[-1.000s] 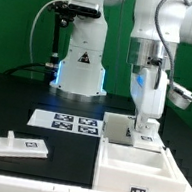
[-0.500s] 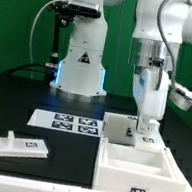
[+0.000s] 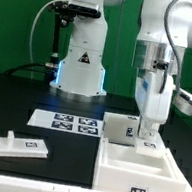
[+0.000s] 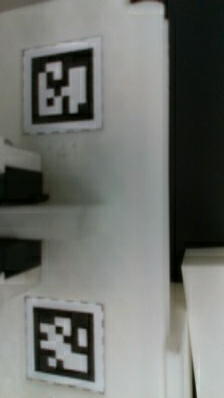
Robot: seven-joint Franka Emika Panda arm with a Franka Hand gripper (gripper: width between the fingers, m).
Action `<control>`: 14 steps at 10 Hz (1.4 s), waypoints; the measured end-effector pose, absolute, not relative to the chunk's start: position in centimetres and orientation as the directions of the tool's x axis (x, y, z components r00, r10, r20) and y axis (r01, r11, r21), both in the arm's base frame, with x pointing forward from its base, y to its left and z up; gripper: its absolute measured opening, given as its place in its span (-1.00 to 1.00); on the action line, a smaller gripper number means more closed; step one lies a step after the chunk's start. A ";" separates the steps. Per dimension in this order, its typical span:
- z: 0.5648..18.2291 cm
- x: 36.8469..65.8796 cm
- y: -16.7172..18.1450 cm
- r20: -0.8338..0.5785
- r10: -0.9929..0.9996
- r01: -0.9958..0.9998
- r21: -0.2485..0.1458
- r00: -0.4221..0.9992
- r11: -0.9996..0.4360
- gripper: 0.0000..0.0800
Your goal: Assemble cabinet
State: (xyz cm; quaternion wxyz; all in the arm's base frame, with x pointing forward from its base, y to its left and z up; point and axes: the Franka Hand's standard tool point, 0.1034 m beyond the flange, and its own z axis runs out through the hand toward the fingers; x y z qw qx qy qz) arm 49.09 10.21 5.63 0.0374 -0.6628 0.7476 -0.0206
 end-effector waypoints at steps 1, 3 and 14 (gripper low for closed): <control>5.6 49.1 10.2 -0.029 -0.993 -0.989 -0.080 -0.119 0.121 -0.83; 5.7 49.3 10.1 -0.028 -0.992 -0.989 -0.083 -0.121 0.123 -0.83; 6.2 55.8 9.0 0.044 -0.993 -0.968 -0.230 -0.111 0.098 -0.83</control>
Offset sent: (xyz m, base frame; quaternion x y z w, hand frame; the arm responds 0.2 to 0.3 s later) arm 0.0448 -0.0074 0.0021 0.0671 -0.0266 0.0428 0.9965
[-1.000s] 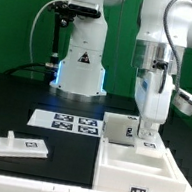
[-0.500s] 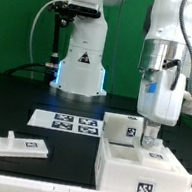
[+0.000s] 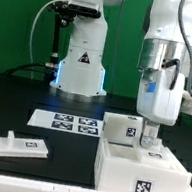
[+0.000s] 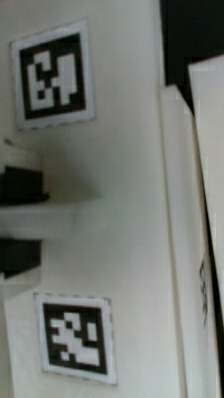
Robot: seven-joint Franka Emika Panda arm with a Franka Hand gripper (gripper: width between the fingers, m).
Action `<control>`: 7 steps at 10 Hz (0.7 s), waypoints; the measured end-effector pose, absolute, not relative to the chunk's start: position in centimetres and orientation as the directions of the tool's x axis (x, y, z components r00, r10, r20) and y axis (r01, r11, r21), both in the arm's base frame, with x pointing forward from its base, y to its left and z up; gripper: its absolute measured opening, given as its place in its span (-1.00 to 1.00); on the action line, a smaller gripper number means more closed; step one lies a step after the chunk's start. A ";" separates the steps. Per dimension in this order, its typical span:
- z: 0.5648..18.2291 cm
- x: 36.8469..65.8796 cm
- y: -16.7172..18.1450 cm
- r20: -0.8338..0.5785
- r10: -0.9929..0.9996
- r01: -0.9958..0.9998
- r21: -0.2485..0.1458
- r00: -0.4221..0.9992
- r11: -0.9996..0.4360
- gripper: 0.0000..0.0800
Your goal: Assemble cabinet
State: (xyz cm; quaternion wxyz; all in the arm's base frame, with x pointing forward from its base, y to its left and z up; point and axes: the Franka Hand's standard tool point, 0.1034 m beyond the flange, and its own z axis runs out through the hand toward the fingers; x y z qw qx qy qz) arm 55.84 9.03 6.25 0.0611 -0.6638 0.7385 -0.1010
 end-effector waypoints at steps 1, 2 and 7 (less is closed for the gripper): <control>6.6 57.3 8.9 0.045 -0.993 -0.964 -0.248 -0.107 0.093 -0.83; 6.7 58.3 9.0 0.047 -0.994 -0.962 -0.258 -0.103 0.087 -0.83; 6.0 59.1 9.5 0.065 -0.993 -0.973 -0.217 -0.094 0.078 -0.82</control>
Offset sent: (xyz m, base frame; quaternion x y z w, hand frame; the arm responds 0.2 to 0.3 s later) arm 0.0357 0.0192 -0.0052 0.0131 0.0034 -0.0223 0.9997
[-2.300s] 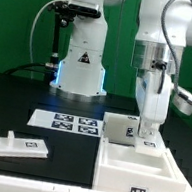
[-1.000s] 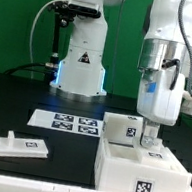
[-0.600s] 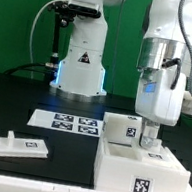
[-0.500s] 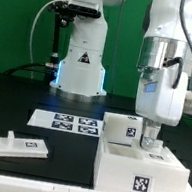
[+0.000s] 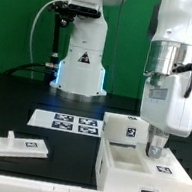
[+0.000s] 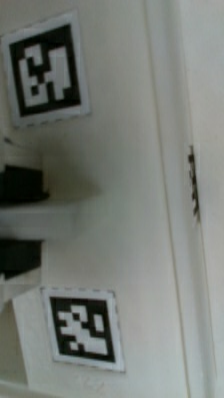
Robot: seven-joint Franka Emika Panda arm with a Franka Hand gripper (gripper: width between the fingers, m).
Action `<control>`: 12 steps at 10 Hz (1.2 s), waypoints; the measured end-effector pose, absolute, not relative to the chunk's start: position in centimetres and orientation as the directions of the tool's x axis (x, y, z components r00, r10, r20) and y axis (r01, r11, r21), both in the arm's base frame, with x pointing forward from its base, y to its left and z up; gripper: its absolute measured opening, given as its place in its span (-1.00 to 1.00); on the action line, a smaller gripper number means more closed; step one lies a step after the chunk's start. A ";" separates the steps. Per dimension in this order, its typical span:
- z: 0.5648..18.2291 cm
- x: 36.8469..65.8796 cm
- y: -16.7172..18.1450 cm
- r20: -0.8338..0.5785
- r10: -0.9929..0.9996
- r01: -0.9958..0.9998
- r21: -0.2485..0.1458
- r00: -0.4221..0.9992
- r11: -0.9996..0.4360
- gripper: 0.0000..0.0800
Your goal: Assemble cabinet
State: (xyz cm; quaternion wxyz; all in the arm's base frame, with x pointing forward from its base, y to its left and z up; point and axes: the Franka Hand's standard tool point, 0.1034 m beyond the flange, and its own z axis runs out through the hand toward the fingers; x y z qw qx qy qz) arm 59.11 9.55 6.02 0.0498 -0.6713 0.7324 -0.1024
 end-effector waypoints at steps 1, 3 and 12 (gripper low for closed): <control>6.0 59.2 9.6 0.079 -0.994 -0.979 -0.195 -0.076 0.059 -0.82; 5.9 59.3 9.6 0.114 -0.992 -0.989 -0.146 -0.049 0.032 -0.82; 11.1 58.4 8.0 0.050 -0.998 -0.974 -0.225 -0.026 0.014 0.98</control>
Offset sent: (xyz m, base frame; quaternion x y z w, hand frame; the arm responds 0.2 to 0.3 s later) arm 0.0000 0.0000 0.0000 0.0000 0.0000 0.0000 1.0000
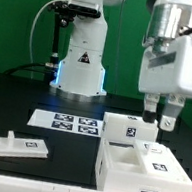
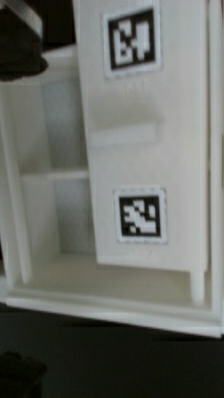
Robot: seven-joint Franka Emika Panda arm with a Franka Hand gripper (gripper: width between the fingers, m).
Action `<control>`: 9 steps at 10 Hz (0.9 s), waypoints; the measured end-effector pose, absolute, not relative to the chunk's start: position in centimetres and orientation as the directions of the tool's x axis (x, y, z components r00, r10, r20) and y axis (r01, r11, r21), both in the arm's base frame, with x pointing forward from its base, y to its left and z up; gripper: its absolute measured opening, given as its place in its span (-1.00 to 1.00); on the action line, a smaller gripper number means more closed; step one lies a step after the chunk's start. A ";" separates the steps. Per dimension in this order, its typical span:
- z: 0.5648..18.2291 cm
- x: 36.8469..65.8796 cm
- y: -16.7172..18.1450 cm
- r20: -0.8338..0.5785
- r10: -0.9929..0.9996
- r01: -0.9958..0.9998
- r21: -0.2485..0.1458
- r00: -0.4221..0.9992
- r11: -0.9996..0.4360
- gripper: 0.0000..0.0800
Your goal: Assemble cabinet
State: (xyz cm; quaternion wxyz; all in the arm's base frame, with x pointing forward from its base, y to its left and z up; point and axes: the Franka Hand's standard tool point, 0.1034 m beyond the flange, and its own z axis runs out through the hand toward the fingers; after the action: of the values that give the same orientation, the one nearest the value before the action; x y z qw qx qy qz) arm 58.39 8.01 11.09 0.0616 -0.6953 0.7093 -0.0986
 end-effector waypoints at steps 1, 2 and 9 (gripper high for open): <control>10.7 57.7 7.3 0.044 -0.998 -0.973 -0.227 -0.053 0.042 0.98; 10.2 56.9 6.3 0.003 -0.988 -0.958 -0.247 -0.154 0.148 0.98; 9.6 59.2 8.0 -0.034 -0.984 -0.953 -0.245 -0.174 0.177 0.99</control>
Offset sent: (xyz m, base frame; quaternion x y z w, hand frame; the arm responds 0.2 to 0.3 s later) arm 0.0000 0.0000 0.0000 0.0000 0.0000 0.0000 1.0000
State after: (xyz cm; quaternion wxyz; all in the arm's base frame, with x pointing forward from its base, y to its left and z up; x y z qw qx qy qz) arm 59.18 7.98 9.63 0.0922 -0.6359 0.7617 -0.0837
